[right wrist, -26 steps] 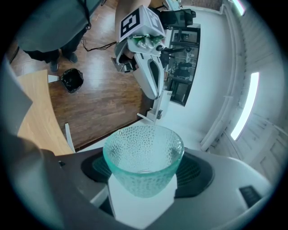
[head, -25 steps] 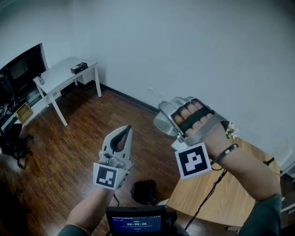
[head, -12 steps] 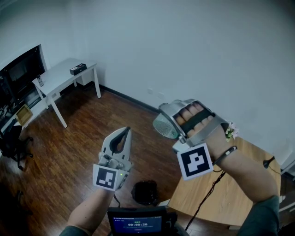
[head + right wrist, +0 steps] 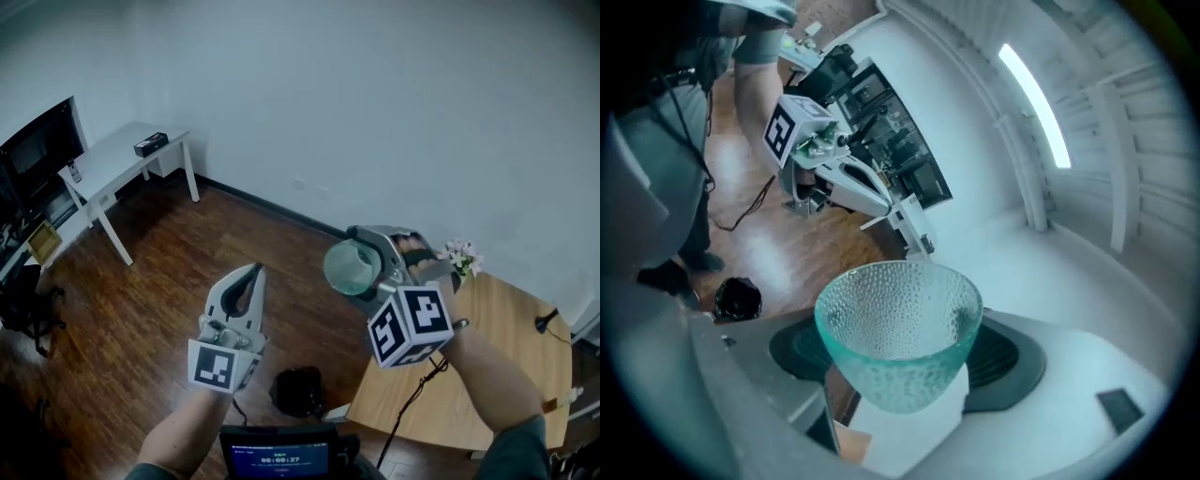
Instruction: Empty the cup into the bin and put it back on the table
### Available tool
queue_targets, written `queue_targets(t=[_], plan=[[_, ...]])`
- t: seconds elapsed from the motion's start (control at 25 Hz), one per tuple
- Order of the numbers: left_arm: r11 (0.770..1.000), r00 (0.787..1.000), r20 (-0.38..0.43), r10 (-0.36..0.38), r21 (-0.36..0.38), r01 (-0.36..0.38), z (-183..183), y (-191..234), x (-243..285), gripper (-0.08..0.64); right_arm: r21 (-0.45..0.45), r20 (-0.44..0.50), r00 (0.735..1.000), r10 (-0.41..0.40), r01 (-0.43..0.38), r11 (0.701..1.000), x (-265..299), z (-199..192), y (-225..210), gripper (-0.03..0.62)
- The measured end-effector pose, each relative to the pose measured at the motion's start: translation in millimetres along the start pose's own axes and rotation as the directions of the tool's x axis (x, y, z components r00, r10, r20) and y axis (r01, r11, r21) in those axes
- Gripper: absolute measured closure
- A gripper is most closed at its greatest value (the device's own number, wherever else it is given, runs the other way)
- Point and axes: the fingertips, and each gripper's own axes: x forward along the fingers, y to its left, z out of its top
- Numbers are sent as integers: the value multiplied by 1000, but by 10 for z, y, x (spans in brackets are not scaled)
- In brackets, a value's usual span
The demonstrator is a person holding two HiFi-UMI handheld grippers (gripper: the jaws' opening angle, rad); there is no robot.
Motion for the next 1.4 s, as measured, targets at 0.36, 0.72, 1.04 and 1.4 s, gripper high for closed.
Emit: queue_targets(t=[0.36,0.72,1.04,1.4], plan=[[998,999,15,-49,-47,50,11,-26,-7,558,440,112,992,57,-101,892,31,46,228,198],[991,995,37,-98,-90,101,-28,-63,-23,559,602,129,991,30,-102,792,-9,74,321,198],[975,988,39,-152,-161,156,-54,-95,-76,558,738,177,984,-17,-121,664,-48,182,342,198],[959,979,37,-200,-197,203,-87,-360,-4,558,818,176,982,-71,-106,565,-253,-18,417,198]])
